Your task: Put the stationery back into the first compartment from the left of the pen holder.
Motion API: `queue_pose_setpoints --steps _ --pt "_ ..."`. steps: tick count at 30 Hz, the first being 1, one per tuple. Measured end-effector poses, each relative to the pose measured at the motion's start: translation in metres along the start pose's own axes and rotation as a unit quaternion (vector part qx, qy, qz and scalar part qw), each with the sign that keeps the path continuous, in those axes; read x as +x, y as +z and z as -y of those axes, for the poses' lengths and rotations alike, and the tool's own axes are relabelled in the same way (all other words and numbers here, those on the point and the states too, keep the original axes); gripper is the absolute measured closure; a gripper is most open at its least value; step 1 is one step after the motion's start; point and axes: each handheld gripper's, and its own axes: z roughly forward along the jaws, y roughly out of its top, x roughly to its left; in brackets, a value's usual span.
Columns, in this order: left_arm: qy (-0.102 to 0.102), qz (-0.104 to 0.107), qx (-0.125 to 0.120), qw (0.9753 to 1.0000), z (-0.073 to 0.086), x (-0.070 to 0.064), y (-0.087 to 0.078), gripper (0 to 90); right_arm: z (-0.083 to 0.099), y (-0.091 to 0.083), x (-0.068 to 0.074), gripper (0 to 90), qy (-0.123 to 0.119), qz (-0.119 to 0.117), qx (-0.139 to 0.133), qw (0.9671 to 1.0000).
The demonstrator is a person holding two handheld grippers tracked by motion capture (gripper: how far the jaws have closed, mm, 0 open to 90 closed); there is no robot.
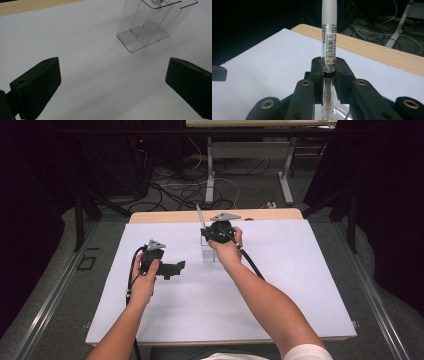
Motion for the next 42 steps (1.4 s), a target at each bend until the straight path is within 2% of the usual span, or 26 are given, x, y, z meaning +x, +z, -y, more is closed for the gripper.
queue_pose_setpoints --steps 6,12,24,27,31,36,37,38,40,42 --pt "0.003 0.005 0.003 1.0000 0.000 -0.001 0.001 0.2 0.004 0.002 -0.001 78.9 -0.001 0.005 0.011 0.9999" --pt "-0.001 0.003 0.002 1.0000 0.000 -0.001 0.001 0.2 0.008 0.003 0.000 78.8 0.007 0.005 0.025 0.9996" --pt "-0.002 0.002 0.003 1.0000 0.000 0.001 0.001 0.2 0.011 0.003 -0.003 76.6 0.011 0.004 0.035 0.9993" --pt "-0.010 0.002 0.004 0.9999 0.000 0.001 0.001 0.2 0.011 0.002 -0.004 72.7 0.016 0.005 0.036 0.9992" --pt "-0.010 -0.001 0.008 0.9999 0.000 0.004 0.002 0.2 0.008 -0.003 -0.003 67.2 0.010 0.002 0.030 0.9995" --pt "-0.019 -0.001 0.004 0.9998 0.001 0.006 0.002 0.2 0.002 -0.015 -0.005 58.3 0.009 -0.001 0.007 0.9999" --pt "-0.016 -0.003 0.004 0.9999 0.001 0.007 0.001 0.2 0.002 -0.017 -0.007 55.6 0.013 -0.006 0.002 0.9999" --pt "-0.021 -0.002 0.004 0.9998 0.001 0.006 0.001 0.2 0.002 -0.020 -0.008 53.2 0.016 -0.009 0.006 0.9998" --pt "-0.022 -0.003 0.005 0.9997 0.001 0.007 0.000 0.2 0.003 -0.025 -0.013 49.5 0.024 -0.004 0.010 0.9997" --pt "-0.017 -0.003 0.006 0.9998 0.000 0.007 -0.001 0.2 0.002 -0.030 -0.017 46.5 0.039 -0.008 0.005 0.9992"
